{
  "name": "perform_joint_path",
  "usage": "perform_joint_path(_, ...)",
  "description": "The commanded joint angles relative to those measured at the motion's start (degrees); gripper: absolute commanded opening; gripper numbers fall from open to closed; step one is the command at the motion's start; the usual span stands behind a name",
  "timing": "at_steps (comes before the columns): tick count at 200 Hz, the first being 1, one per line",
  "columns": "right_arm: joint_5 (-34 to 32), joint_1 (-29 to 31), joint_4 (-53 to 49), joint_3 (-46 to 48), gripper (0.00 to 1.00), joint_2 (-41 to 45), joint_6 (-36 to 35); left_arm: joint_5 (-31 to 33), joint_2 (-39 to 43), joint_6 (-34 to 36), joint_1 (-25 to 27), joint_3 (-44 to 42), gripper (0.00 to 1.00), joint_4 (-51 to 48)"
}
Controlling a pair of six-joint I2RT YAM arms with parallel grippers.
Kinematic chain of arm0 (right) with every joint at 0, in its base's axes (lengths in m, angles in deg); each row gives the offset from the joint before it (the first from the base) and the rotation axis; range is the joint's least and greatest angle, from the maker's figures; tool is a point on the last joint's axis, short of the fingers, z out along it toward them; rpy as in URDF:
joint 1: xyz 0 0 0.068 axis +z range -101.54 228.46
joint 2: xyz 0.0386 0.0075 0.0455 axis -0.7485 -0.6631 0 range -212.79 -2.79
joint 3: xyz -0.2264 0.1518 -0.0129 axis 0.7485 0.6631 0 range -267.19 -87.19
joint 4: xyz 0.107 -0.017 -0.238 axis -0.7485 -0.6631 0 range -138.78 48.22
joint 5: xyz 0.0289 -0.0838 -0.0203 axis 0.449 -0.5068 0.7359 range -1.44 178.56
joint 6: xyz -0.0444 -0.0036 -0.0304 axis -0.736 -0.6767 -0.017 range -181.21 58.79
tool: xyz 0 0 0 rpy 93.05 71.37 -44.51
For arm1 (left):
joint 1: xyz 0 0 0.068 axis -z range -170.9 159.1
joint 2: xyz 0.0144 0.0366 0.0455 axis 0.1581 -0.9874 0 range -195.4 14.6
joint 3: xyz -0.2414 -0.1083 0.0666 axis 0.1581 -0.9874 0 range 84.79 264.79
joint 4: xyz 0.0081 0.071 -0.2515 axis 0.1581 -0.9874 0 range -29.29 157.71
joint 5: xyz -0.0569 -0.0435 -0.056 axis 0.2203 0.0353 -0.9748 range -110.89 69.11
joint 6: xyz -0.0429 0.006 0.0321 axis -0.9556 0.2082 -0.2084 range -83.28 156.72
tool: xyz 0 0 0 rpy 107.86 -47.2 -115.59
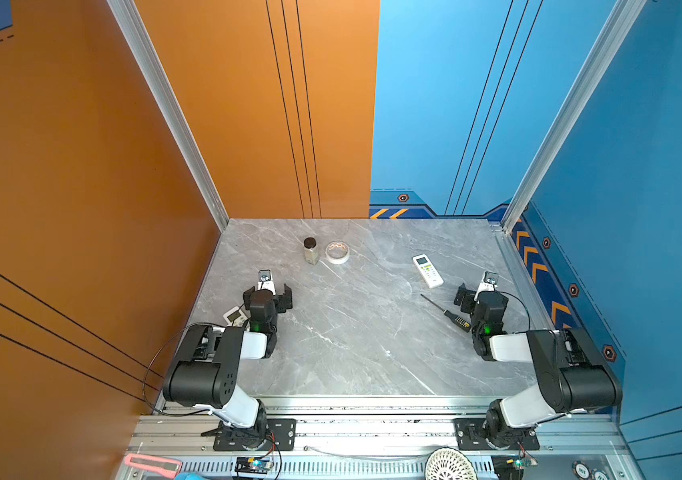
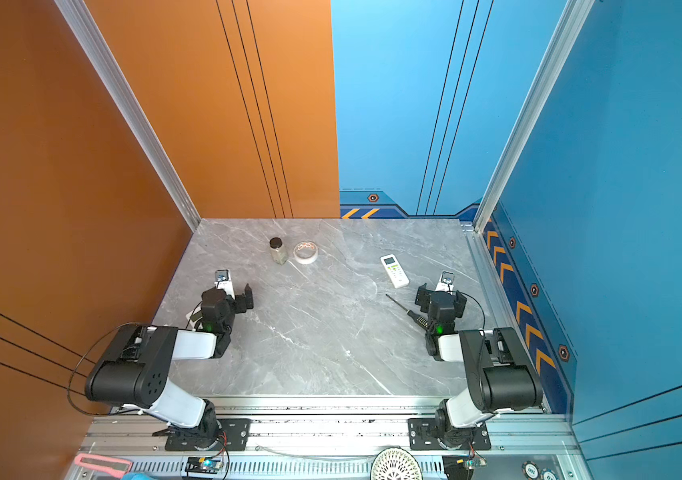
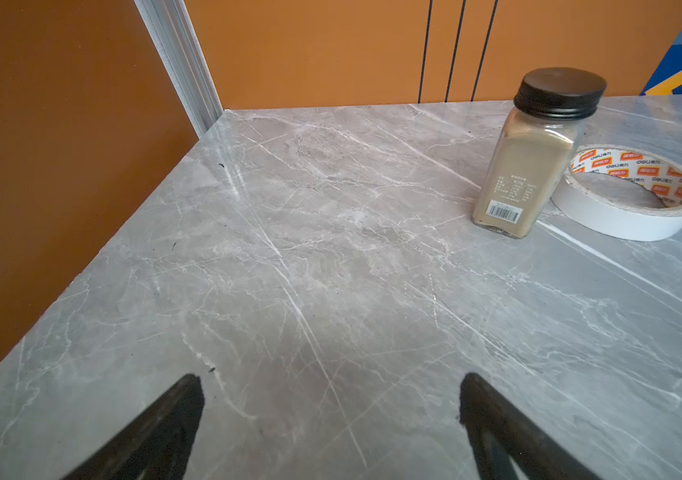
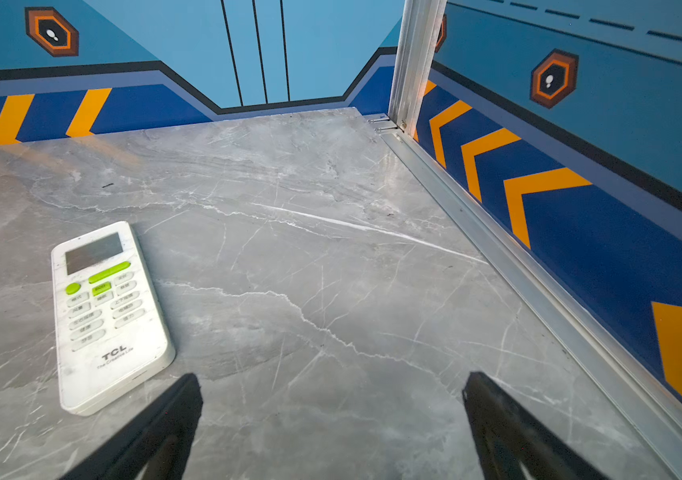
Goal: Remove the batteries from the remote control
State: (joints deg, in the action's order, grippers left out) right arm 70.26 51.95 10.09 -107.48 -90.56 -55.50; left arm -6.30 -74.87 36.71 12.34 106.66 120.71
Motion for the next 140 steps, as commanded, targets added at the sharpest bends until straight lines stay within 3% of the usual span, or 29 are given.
perform_joint_path(1,0.55,-0.06,-0.47,-0.55,1.0,0.05,-0.97,0.81,0.06,-0.34,-0.08,-0.65,0.98,0.62)
perform_joint_path(140,2.42,-0.94,-0.25,-0.45,1.0,0.27,-0.52,0.66,0.3,-0.32,-0.12,-0.79,0.98,0.85)
